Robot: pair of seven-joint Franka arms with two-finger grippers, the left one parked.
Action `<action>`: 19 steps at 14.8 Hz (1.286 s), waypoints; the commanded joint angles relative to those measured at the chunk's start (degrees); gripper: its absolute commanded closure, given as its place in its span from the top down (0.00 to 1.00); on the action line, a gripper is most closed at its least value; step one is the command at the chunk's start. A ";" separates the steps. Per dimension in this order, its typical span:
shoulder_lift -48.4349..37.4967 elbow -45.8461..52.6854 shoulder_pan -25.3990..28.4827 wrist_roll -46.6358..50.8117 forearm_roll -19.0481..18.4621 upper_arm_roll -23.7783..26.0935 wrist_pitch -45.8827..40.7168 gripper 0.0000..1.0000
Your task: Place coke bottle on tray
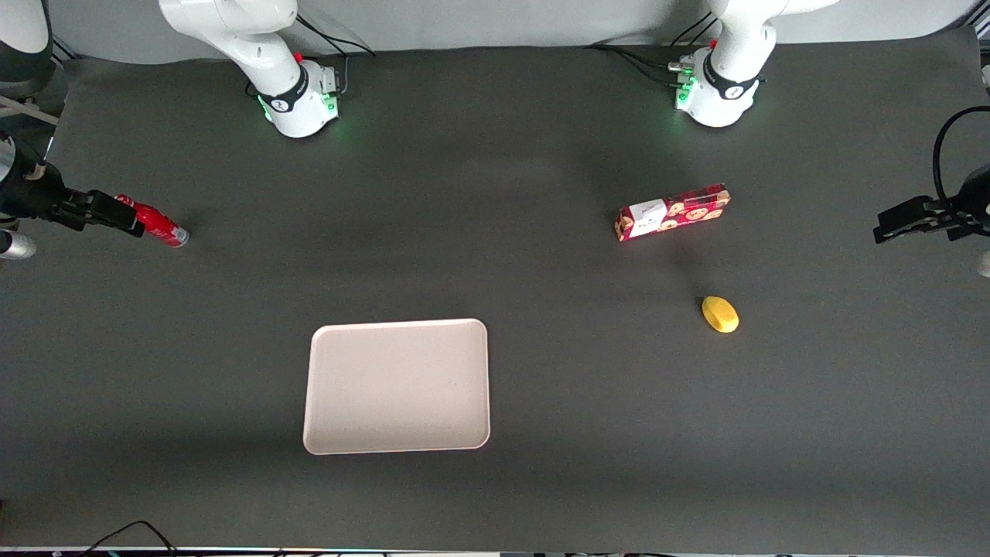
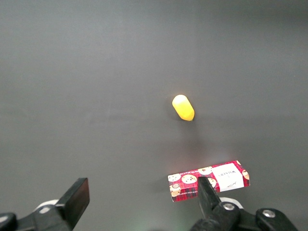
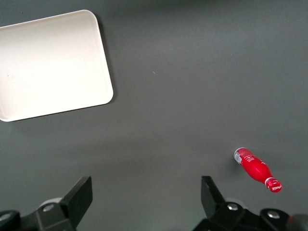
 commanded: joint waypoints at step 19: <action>-0.53 -0.17 0.00 -0.39 0.26 0.38 -0.74 1.00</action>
